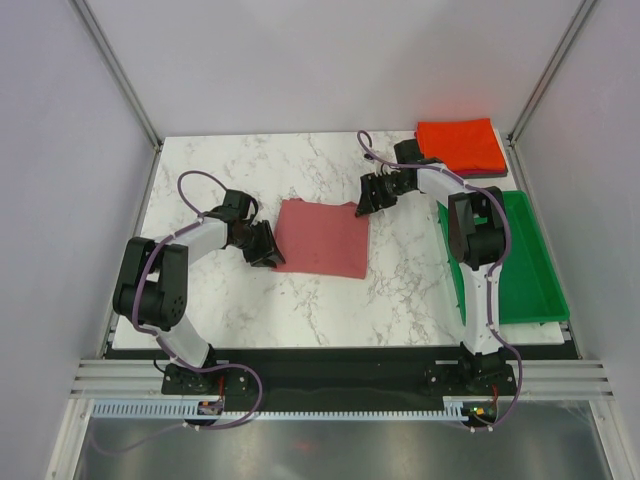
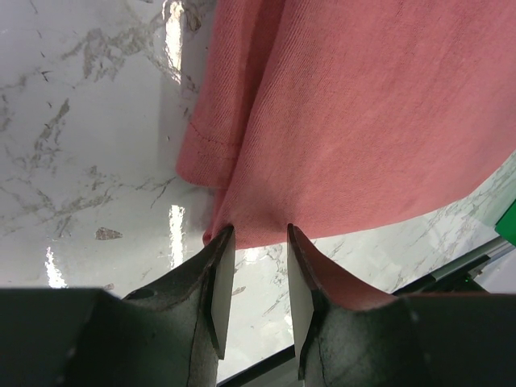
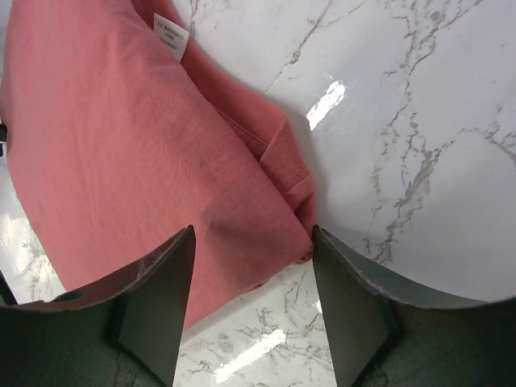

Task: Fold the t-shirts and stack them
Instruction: Neatly place the folded tshirt to the corner

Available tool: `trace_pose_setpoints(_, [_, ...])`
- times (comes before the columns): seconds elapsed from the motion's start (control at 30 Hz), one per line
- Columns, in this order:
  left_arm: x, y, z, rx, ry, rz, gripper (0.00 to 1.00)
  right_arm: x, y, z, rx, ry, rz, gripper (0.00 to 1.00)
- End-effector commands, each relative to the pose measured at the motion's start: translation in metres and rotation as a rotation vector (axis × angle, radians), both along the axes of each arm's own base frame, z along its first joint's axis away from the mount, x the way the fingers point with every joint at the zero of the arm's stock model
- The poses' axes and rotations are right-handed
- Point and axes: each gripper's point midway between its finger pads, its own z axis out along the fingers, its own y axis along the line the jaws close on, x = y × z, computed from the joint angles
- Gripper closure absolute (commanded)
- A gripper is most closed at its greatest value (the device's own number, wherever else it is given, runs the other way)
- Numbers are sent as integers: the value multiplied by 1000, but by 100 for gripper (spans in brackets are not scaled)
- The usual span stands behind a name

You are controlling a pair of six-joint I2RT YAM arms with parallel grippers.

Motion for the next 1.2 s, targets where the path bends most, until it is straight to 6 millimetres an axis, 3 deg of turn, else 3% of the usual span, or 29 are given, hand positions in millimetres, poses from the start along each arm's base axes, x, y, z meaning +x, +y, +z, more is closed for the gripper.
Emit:
trace_pose_setpoints(0.0, [6,4,3,16,-25,37,60,-25,-5,-34,-43,120,37,33])
trace_pose_setpoints(0.07, [5,5,3,18,-25,43,60,-27,-5,-35,-49,121,40,39])
trace_pose_setpoints(0.17, [3,5,2,22,-18,52,60,-22,-9,-33,-68,109,22,63])
trace_pose_setpoints(0.2, [3,5,3,19,-17,57,60,-20,-9,-26,-69,97,13,71])
trace_pose_setpoints(0.23, [3,5,2,16,-14,58,60,-17,-9,-21,-73,82,9,88])
trace_pose_setpoints(0.3, [1,-1,7,-19,-12,48,60,-6,-15,-1,-107,15,-25,100])
trace_pose_setpoints(0.37, [2,-8,27,-72,-51,27,60,5,-25,12,-166,-43,-76,100])
trace_pose_setpoints(0.4, [4,-10,36,-86,-74,21,59,10,-29,31,-179,-93,-94,100])
trace_pose_setpoints(0.53, [14,-21,92,-161,-212,-52,56,27,-54,66,-301,-221,-191,100])
trace_pose_setpoints(0.63, [17,-26,116,-192,-273,-93,55,40,-74,94,-387,-321,-275,100])
trace_pose_setpoints(0.8, [17,-27,120,-194,-300,-136,55,59,-105,132,-519,-471,-368,100])
trace_pose_setpoints(0.93, [17,-25,113,-178,-303,-155,55,76,-141,146,-699,-562,-457,100])
trace_pose_setpoints(1.03, [12,-28,111,-202,-286,-171,56,93,-157,159,-797,-639,-490,100])
trace_pose_setpoints(1.07, [10,-29,111,-205,-283,-174,56,98,-160,154,-828,-643,-486,100])
trace_pose_setpoints(1.1, [10,-28,111,-201,-286,-175,55,108,-164,164,-845,-685,-493,100])
trace_pose_setpoints(1.17, [10,-28,114,-201,-300,-176,55,122,-172,161,-884,-710,-515,100])
